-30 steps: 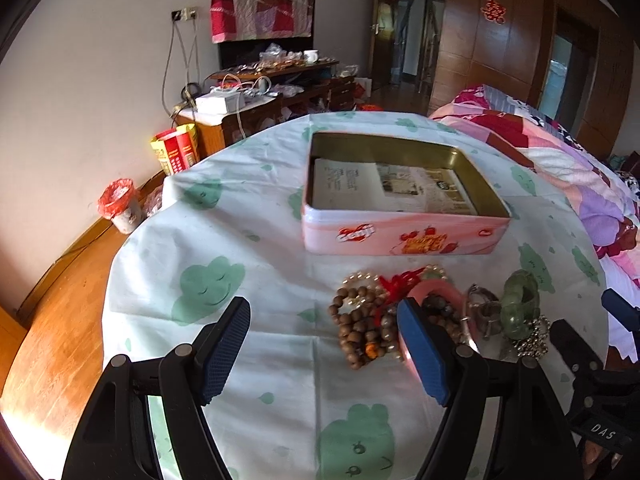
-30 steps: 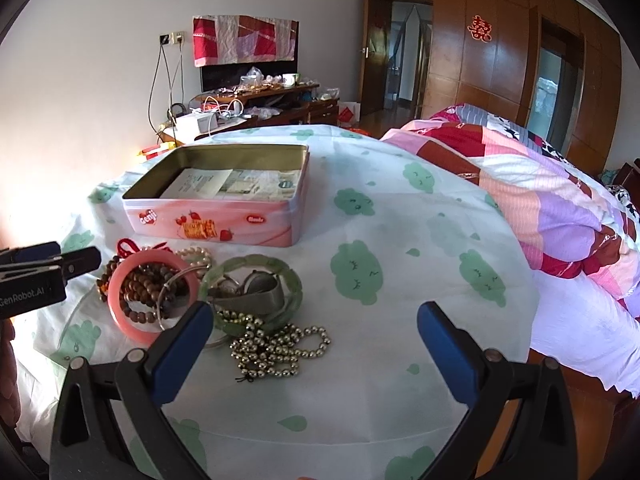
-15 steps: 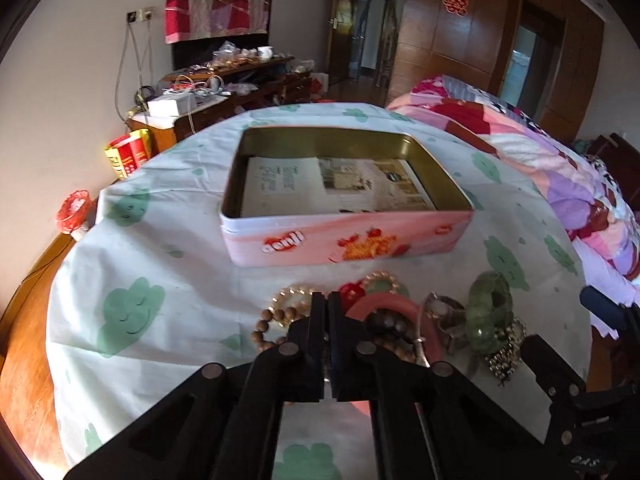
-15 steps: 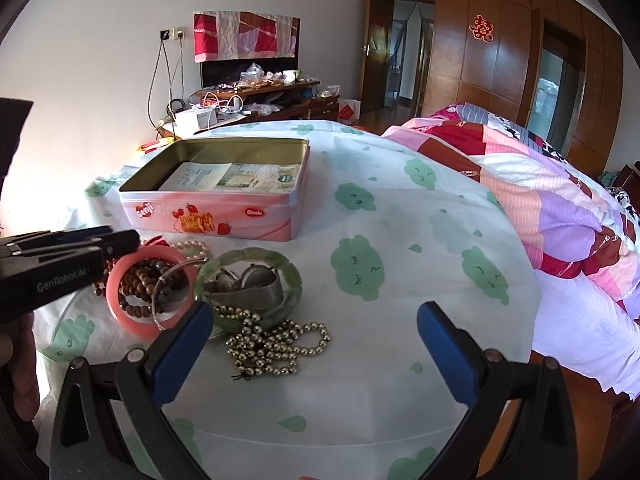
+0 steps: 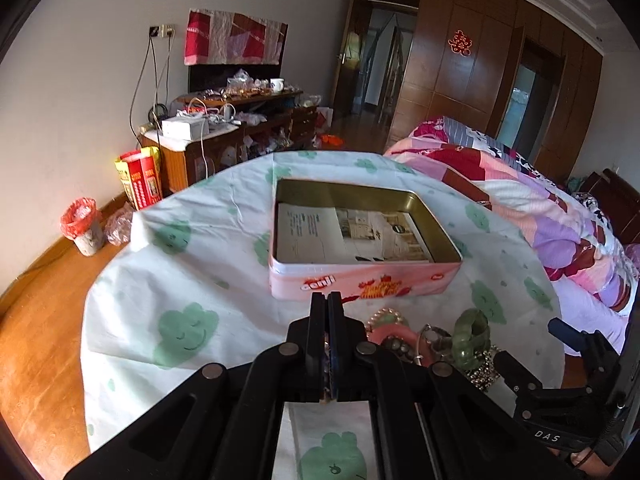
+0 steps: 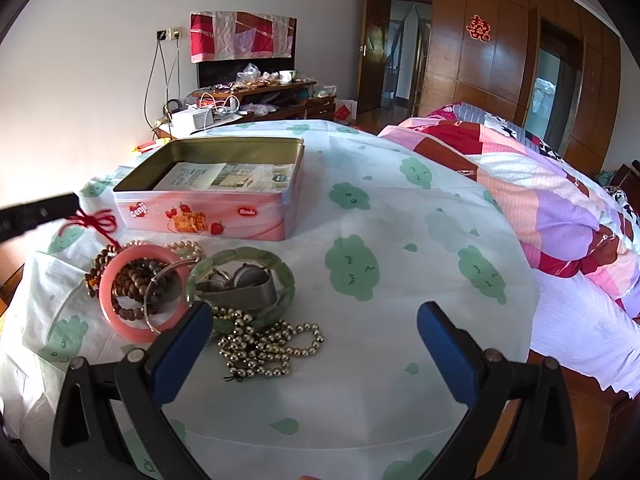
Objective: Organize jewelry
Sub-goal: 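Grasp the silver bead chain with the right gripper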
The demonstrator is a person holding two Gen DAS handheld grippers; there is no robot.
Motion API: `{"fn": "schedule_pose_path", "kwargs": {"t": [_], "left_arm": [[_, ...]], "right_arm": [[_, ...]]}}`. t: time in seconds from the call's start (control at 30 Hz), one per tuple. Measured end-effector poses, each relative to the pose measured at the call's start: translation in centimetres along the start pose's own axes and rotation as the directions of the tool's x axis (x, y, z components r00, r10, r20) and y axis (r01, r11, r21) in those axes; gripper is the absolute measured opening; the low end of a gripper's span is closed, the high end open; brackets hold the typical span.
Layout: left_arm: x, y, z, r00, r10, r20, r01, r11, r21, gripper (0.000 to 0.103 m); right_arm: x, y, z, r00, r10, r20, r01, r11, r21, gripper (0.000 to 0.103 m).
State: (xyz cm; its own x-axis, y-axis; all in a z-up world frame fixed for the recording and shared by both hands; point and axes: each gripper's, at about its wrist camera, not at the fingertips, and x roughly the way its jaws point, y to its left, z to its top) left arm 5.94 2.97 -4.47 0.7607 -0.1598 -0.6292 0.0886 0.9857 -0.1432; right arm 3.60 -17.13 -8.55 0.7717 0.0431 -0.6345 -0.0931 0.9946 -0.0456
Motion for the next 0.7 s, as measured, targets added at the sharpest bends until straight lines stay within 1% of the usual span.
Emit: {"fn": "schedule_pose_path", "kwargs": {"t": [0.07, 0.2, 0.33, 0.5, 0.63, 0.7], "left_arm": [[-0.1, 0.0, 0.1, 1.0, 0.023, 0.011, -0.023, 1.0, 0.012, 0.0], [-0.4, 0.3, 0.1, 0.999, 0.041, 0.022, -0.042, 0.999, 0.02, 0.0], [0.1, 0.6, 0.1, 0.999, 0.047, 0.008, -0.047, 0.999, 0.014, 0.0], [0.6, 0.9, -0.2, 0.999, 0.053, -0.011, -0.053, 0.999, 0.005, 0.0], [0.7, 1.0, -0.3, 0.998, 0.052, -0.018, -0.052, 0.999, 0.007, 0.0], [0.8, 0.9, -0.4, 0.999, 0.05, -0.022, -0.049, 0.999, 0.011, 0.0]], "right_arm": [[0.0, 0.0, 0.0, 1.0, 0.0, 0.001, 0.0, 1.0, -0.002, 0.103], [0.4, -0.1, 0.2, 1.0, 0.005, -0.002, -0.005, 1.0, -0.017, 0.103], [0.9, 0.2, 0.7, 0.999, 0.04, -0.021, -0.041, 0.999, -0.028, 0.103], [1.7, 1.7, 1.3, 0.994, 0.094, -0.048, -0.098, 0.992, -0.082, 0.103], [2.7, 2.7, 1.7, 0.991, 0.109, -0.074, -0.118, 0.984, -0.133, 0.103], [3.2, 2.8, 1.9, 0.99, 0.114, -0.089, -0.125, 0.983, -0.136, 0.103]]}}
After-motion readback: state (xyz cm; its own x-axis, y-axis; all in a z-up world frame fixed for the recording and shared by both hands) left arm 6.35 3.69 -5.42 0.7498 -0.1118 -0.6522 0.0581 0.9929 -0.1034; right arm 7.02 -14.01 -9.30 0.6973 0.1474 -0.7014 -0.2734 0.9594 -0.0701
